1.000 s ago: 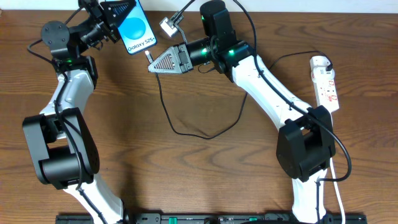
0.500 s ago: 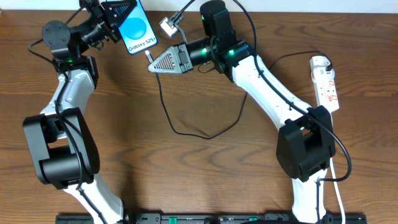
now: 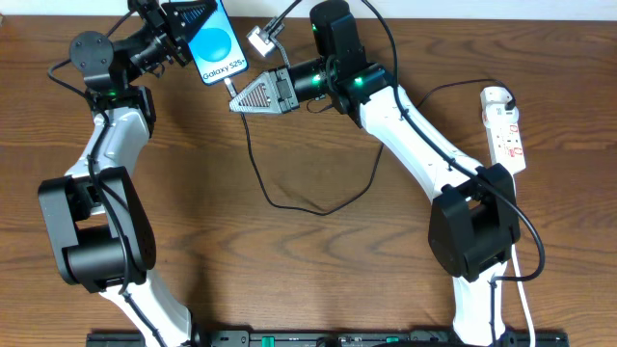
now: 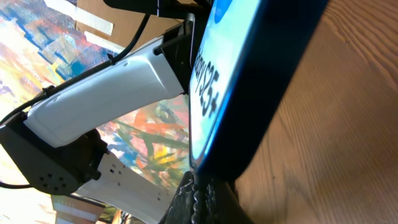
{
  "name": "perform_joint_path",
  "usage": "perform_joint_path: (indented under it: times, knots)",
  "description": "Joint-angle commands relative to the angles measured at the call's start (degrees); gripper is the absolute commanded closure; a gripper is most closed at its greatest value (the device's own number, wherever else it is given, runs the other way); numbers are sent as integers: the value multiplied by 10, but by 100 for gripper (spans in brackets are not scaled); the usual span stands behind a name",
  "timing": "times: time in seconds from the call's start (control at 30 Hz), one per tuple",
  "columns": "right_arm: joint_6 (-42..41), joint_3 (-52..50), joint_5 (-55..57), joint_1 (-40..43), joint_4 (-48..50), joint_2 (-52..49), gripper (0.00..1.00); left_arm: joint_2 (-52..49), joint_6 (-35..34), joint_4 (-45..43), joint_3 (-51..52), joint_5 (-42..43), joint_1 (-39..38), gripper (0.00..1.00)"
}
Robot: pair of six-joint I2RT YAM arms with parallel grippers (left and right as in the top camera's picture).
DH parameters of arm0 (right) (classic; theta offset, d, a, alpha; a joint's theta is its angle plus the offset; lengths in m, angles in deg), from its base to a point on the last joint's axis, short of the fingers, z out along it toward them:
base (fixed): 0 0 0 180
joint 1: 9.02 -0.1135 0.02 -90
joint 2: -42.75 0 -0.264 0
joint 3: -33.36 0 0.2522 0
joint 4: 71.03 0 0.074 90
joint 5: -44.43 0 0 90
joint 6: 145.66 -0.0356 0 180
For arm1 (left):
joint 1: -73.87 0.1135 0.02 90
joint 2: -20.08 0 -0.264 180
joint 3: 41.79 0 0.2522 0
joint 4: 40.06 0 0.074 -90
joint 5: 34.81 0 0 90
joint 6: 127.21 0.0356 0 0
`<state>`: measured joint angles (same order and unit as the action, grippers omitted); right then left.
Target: Plug charger to phone and switch on socket
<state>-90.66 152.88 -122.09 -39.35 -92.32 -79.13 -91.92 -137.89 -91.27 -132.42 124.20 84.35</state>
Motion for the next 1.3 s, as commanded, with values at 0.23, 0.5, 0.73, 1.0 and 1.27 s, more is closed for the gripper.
perform_joint_path:
  times: [0.23,0.5,0.73,1.0,1.27]
  knots:
    - [-12,2,8,9,5,0,99,5,3,-9,-9,8,-1,93]
    - [-12,2,8,14,5,0,99,5,3,-9,-9,9,-1,93]
    - [-12,2,8,21,5,0,99,5,3,-9,-9,9,-1,93]
    - [-12,2,12,21,5,0,99,5,5,-9,-9,9,-1,93]
    - [-24,2,20,6,24,0,99,5,11,-9,-9,9,-6,93]
